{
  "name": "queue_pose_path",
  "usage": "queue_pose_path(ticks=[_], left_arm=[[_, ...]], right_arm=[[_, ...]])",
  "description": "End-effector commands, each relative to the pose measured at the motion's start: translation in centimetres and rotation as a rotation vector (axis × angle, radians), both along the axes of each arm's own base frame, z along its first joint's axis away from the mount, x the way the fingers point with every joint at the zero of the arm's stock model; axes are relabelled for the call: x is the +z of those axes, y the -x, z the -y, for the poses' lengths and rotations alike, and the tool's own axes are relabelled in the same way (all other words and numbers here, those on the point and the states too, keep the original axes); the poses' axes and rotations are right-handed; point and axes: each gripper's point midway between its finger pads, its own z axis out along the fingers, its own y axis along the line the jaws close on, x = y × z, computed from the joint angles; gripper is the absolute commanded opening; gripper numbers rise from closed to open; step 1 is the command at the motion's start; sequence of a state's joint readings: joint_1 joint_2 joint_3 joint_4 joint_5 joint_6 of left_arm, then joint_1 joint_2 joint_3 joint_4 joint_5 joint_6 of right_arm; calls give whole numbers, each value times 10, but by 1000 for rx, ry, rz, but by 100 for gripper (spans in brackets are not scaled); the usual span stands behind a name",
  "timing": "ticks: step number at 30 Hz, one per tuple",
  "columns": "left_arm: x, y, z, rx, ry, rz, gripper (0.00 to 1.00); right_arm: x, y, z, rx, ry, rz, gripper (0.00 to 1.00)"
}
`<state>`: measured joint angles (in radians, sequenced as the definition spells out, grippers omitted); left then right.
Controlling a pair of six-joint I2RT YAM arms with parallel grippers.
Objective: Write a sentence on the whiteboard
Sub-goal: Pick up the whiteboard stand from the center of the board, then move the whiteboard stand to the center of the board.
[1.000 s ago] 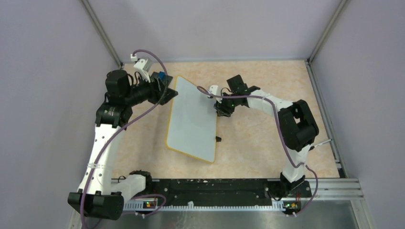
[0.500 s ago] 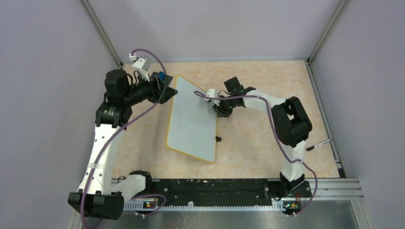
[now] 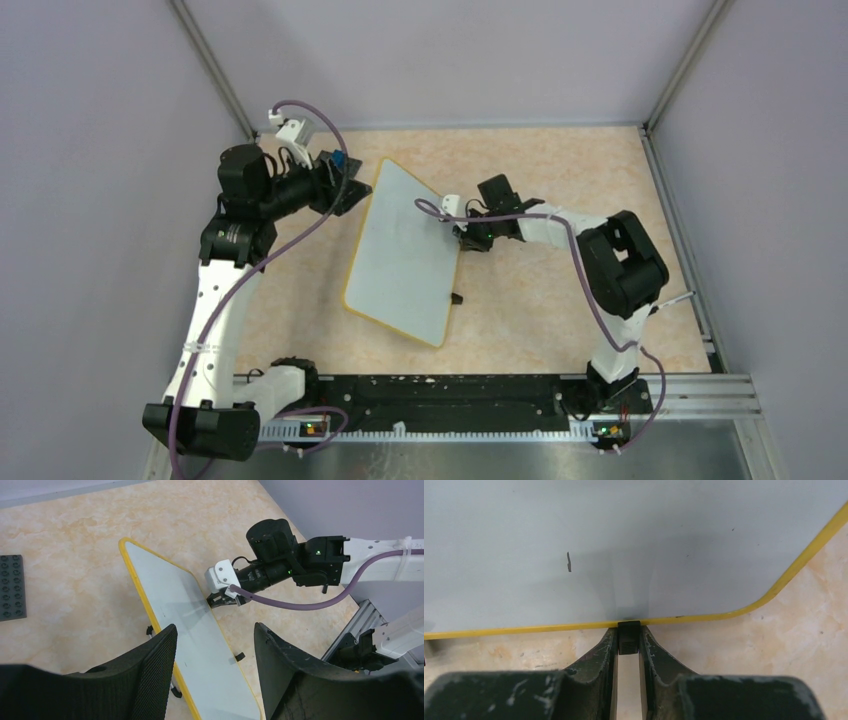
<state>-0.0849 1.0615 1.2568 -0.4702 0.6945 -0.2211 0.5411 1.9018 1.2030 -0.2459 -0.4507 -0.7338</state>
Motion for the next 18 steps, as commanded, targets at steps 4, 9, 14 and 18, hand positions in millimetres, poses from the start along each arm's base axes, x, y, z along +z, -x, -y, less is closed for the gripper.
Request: queue_pose_path(ticks=[4, 9, 14, 18], left_arm=[[14, -7, -4, 32, 19, 54, 65], [7, -15, -8, 67, 21, 27, 66], [3, -21, -10, 79, 41, 0, 67], [-4, -25, -13, 96, 51, -17, 67]], right_arm=[[17, 5, 14, -245, -39, -10, 0], [17, 3, 40, -526, -56, -35, 0], [14, 8, 70, -753, -69, -44, 0], [14, 12, 84, -882, -109, -51, 0]])
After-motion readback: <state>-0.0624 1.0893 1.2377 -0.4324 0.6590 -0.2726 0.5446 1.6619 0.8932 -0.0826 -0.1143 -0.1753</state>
